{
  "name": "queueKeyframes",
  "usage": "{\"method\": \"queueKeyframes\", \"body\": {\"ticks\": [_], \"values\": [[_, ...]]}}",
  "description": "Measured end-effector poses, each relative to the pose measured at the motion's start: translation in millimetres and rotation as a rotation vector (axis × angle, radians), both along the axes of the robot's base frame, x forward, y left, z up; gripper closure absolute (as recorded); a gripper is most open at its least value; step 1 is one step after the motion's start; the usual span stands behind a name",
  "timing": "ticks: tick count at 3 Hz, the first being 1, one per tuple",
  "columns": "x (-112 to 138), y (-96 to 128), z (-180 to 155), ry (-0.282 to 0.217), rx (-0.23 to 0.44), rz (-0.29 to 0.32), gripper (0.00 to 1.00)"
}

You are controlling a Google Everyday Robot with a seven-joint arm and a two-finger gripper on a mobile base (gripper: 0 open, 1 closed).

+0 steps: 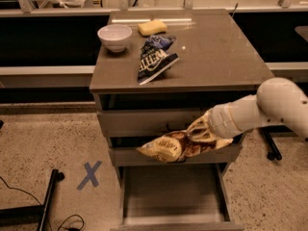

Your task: Pick brown chip bag from bottom drawer and place on counter

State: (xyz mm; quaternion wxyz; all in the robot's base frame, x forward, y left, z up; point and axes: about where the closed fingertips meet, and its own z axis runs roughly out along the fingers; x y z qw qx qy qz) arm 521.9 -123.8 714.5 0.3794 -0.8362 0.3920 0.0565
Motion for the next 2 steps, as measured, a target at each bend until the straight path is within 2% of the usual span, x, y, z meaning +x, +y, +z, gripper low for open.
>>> {"method": "queueKeyframes", "body": {"ticks": [1,2], "values": [[15.9,-23.5,51.0,-0.074,-0.057,-0.017,1.00],[36.0,-45.2,94.7,-0.141,-0.075,-0.027,1.00]]}}
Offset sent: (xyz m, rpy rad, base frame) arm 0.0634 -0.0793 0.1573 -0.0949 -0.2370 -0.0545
